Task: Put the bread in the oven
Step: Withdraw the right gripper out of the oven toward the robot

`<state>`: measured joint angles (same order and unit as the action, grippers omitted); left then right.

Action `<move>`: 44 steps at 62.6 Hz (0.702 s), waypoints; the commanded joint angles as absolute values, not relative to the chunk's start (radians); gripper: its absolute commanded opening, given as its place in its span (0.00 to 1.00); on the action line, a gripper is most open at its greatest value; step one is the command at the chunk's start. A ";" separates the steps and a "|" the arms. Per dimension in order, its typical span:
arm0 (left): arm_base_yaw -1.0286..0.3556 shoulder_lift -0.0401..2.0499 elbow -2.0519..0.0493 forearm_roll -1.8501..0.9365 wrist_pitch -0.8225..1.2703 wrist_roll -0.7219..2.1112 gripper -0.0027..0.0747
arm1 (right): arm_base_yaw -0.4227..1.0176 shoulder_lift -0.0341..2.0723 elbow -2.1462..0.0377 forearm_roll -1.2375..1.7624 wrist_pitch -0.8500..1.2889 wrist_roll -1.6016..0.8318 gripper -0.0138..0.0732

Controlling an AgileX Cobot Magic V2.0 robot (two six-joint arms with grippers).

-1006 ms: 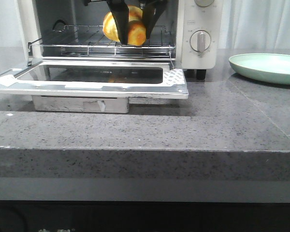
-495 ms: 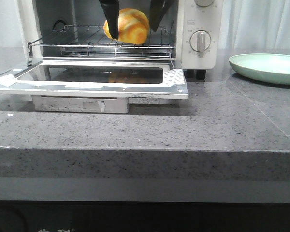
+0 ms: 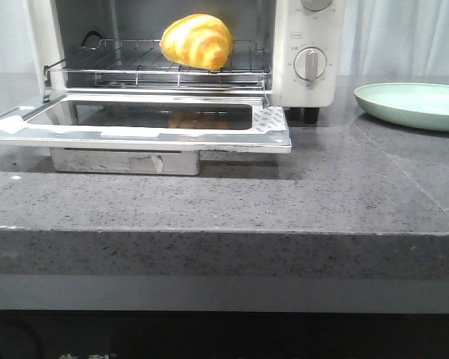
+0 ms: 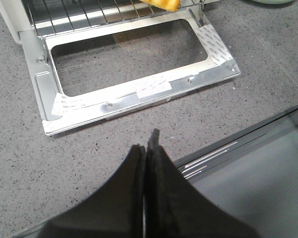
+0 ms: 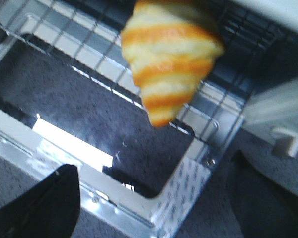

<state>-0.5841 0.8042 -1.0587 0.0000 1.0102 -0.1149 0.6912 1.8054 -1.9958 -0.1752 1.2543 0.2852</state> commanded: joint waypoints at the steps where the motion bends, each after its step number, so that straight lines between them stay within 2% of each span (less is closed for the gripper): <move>1: -0.586 0.802 -1.084 -0.008 0.948 -0.121 0.01 | 0.684 1.650 -1.894 -0.182 1.176 0.272 0.86; 19: -0.586 0.802 -1.084 0.000 0.948 -0.121 0.01 | 0.645 1.339 -1.505 -0.175 0.965 0.272 0.86; 44: -0.586 0.802 -1.084 0.000 0.948 -0.121 0.01 | 0.427 0.951 -1.087 -0.131 0.861 0.272 0.86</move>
<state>-0.5841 0.8042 -1.0587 0.0000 1.0102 -0.1149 0.4570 1.0383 -1.1267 -0.1350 0.9362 0.2832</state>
